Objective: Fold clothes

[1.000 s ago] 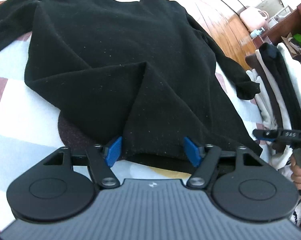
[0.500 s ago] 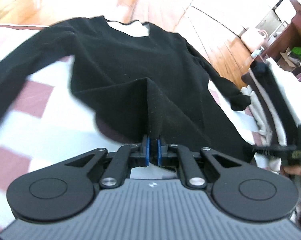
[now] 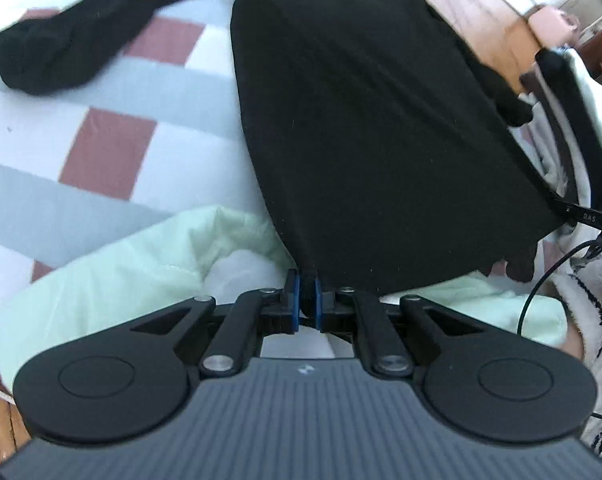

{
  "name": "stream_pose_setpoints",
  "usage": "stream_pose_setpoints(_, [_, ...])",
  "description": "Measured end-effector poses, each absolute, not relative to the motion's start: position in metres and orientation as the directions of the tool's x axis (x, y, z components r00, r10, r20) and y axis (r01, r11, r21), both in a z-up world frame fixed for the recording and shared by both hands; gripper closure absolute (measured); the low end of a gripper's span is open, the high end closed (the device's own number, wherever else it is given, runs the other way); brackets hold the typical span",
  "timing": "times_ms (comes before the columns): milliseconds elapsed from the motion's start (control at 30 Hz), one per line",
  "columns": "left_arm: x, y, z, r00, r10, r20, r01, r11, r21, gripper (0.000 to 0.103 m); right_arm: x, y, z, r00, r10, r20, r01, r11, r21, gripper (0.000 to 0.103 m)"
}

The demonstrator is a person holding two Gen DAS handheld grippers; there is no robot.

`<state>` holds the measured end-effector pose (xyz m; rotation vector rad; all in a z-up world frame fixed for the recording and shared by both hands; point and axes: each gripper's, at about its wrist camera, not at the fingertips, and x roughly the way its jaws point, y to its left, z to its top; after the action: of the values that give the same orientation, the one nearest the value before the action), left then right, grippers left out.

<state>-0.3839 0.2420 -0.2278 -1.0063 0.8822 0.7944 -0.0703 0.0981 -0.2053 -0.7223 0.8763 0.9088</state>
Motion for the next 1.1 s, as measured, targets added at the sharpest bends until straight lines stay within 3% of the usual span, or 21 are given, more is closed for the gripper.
stream_pose_setpoints(167, [-0.384,0.252,-0.228,0.414,0.123,-0.902,-0.873,0.333,-0.356,0.095,-0.086,0.100,-0.204,0.347,0.309,-0.885,-0.923,0.281,-0.264,0.092])
stream_pose_setpoints(267, [-0.399,0.261,-0.250,0.392,0.058,-0.918,-0.903,0.215,-0.372,0.092,-0.068,0.104,-0.234,0.209,0.220,-0.953,-0.950,0.276,-0.145,0.092])
stream_pose_setpoints(467, [-0.418,0.264,-0.239,0.434,0.079,-0.898,-0.897,0.138,-0.421,0.092,-0.074,0.104,-0.229,0.291,0.233,-0.928,-0.934,0.278,-0.223,0.092])
stream_pose_setpoints(633, [-0.432,0.265,-0.234,0.394,0.083,-0.915,-0.915,0.127,-0.382,0.092,-0.082,0.104,-0.234,0.353,0.192,-0.916,-0.923,0.234,-0.306,0.086])
stream_pose_setpoints(767, [-0.450,0.276,-0.227,0.334,0.130,-0.934,-0.942,0.085,-0.325,0.092,-0.071,0.099,-0.209,0.338,0.241,-0.910,-0.912,0.322,-0.254,0.079])
stream_pose_setpoints(833, [-0.467,0.290,-0.223,0.342,0.183,-0.922,-0.939,0.036,-0.342,0.090,-0.062,0.104,-0.188,0.241,0.349,-0.906,-0.911,0.403,-0.087,0.075])
stream_pose_setpoints(867, [-0.473,0.296,-0.223,0.329,0.230,-0.916,-0.943,0.020,-0.333,0.079,-0.062,0.113,-0.178,0.178,0.414,-0.892,-0.908,0.419,0.013,0.073])
stream_pose_setpoints(933, [-0.482,0.307,-0.215,0.216,0.324,-0.921,-0.973,-0.009,-0.231,0.071,-0.077,0.142,-0.161,0.034,0.519,-0.854,-0.922,0.346,0.174,0.071])
stream_pose_setpoints(1000, [-0.496,0.322,-0.217,0.173,0.376,-0.910,-0.978,-0.043,-0.204,0.064,-0.110,0.177,-0.148,-0.083,0.552,-0.830,-0.960,0.179,0.215,0.065])
stream_pose_setpoints(1067, [-0.511,0.337,-0.220,0.145,0.420,-0.896,-0.978,-0.077,-0.194,0.037,-0.151,0.208,-0.134,-0.125,0.590,-0.798,-0.985,0.021,0.170,0.052])
stream_pose_setpoints(1100, [-0.518,0.345,-0.222,0.130,0.441,-0.888,-0.977,-0.094,-0.190,0.035,-0.169,0.221,-0.132,-0.152,0.605,-0.782,-0.987,-0.049,0.154,0.052])
